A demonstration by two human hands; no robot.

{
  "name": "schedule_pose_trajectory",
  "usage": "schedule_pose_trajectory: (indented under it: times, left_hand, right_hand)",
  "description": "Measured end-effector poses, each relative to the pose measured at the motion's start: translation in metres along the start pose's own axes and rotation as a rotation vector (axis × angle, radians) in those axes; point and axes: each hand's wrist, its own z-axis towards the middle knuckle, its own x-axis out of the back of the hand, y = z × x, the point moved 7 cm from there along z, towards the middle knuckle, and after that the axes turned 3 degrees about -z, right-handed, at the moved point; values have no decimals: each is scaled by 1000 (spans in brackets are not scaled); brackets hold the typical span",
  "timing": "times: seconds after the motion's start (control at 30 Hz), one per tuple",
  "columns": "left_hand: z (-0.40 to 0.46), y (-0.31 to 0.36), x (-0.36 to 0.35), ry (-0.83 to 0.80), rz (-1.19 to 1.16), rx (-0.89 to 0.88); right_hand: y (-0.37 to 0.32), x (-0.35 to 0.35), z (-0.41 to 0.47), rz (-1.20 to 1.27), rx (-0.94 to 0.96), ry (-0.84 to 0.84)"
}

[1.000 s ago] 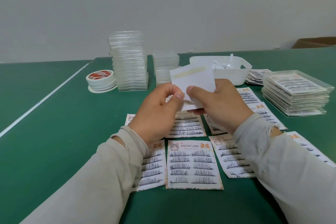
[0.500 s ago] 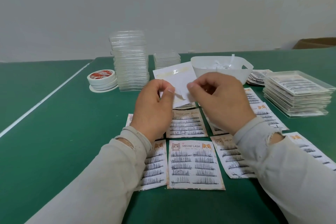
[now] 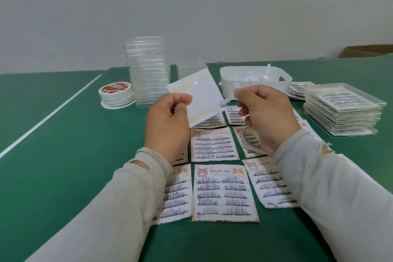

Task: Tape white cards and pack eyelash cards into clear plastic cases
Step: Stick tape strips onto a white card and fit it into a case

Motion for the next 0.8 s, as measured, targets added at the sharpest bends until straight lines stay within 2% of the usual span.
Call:
schedule_pose_trajectory:
  times: [0.1,0.27,0.43,0.53,0.63,0.7,0.8]
  left_hand:
    - [2,-5,3,35,-58,37]
    - [3,-12,7,71,-231,130]
    - [5,-15,11,118,-255,147]
    - [6,-16,11,124,-250,153]
    - [7,-17,10,125,-217,151]
    - [6,-18,10,122,-196,162]
    - [5,-17,11,128,-176,172]
  right_hand:
    - [7,9,3,123,-100,78]
    - [-9,18,14,126,-83,89]
    - [-39,21,87,-105,-12,159]
    - [-25,16,130,-257,-112,147]
    - [-9,11,157,-368,-236,62]
    - [-8,12,163,-388,-222,34]
    - [-19,28,156,-359,-141,102]
